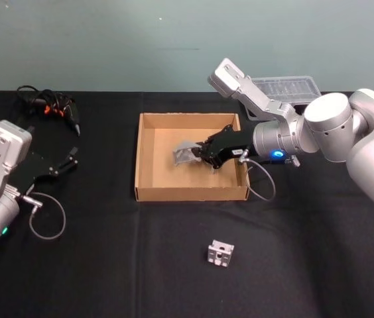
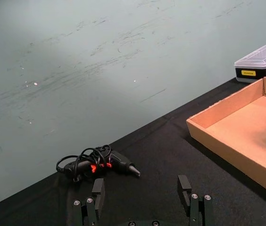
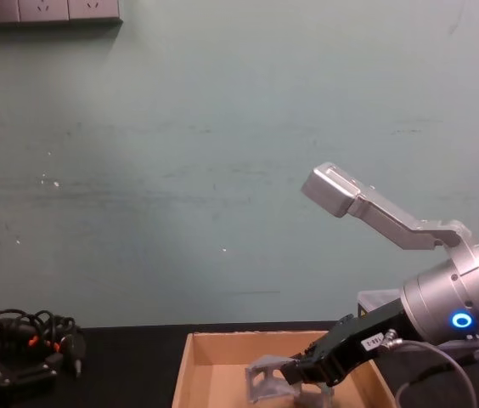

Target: Use one hand to pick up the angle iron from the table and place it into the box.

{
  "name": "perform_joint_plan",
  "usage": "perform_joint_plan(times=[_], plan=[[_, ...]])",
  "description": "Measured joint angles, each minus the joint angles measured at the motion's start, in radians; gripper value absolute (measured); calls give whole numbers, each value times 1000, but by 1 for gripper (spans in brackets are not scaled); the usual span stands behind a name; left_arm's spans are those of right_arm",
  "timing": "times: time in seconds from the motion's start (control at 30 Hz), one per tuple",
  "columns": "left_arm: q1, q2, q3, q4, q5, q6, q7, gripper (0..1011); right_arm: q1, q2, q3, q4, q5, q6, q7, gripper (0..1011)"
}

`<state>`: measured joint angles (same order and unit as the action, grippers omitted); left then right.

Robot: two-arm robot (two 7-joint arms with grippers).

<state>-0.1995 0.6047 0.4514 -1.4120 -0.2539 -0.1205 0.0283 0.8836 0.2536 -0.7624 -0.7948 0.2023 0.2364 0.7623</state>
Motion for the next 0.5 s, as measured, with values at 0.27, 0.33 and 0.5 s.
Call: perform_joint_plan(times=[0.27,0.33,0.5], plan=[[0,0,0,0,0,0,0,1011,-1,2,0,-4,1,0,-1,164],[0,0,0,0,0,0,0,1012,-1,2,0,-5,2,0,-1,216],[0,0,0,0,0,0,0,1011,-2,3,0,-6,3,0,-2,373]])
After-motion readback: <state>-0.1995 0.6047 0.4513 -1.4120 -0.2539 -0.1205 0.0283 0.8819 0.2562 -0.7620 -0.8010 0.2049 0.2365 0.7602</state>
